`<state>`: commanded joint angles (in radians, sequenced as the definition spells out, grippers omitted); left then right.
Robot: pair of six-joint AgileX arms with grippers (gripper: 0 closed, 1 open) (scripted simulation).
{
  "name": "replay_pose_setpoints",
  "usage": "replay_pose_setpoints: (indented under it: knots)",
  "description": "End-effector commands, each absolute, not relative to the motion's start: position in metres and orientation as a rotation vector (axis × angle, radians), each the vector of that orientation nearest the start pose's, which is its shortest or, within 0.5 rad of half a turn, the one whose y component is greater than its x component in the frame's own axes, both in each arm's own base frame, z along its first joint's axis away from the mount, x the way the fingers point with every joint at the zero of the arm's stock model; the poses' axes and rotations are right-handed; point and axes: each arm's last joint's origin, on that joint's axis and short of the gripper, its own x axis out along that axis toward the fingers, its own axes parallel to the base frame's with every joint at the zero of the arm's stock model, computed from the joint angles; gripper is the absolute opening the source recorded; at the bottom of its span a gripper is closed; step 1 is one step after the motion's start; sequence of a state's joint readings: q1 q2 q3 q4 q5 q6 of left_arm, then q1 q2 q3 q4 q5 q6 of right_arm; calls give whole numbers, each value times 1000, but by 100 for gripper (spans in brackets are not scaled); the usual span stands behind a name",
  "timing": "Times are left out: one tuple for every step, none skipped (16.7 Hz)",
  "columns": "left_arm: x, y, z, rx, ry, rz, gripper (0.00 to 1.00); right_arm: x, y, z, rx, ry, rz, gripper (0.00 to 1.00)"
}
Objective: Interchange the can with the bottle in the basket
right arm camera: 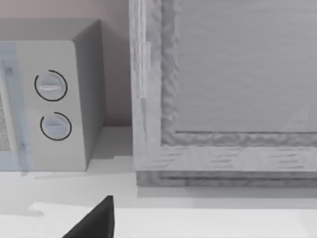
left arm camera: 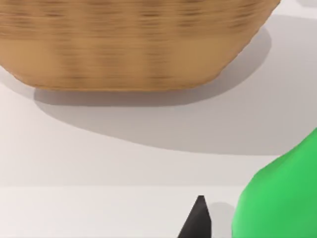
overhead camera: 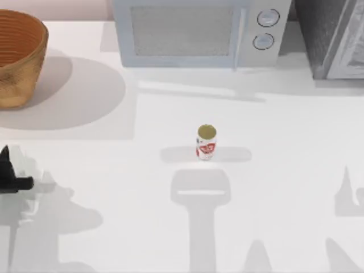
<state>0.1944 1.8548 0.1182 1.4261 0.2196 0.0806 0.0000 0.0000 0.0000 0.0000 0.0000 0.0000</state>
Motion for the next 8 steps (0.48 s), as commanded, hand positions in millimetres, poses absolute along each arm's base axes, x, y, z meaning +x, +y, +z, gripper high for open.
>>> replay_pose_setpoints:
  knots:
    - [208, 35, 71, 3, 301, -19, 2, 106, -1, 160, 0, 0, 0, 100]
    - [208, 35, 71, 3, 301, -19, 0, 106, -1, 160, 0, 0, 0, 100]
    - [208, 35, 71, 3, 301, -19, 0, 106, -1, 160, 0, 0, 0, 100]
    - [208, 35, 71, 3, 301, -19, 0, 106, -1, 160, 0, 0, 0, 100]
    - [208, 35, 71, 3, 301, -19, 0, 106, -1, 160, 0, 0, 0, 100]
    - [208, 35, 71, 3, 301, -19, 0, 106, -1, 160, 0, 0, 0, 100]
    - [208, 35, 71, 3, 301, -19, 0, 106, -1, 160, 0, 0, 0, 100]
    - [208, 35, 71, 3, 301, -19, 0, 106, -1, 160, 0, 0, 0, 100]
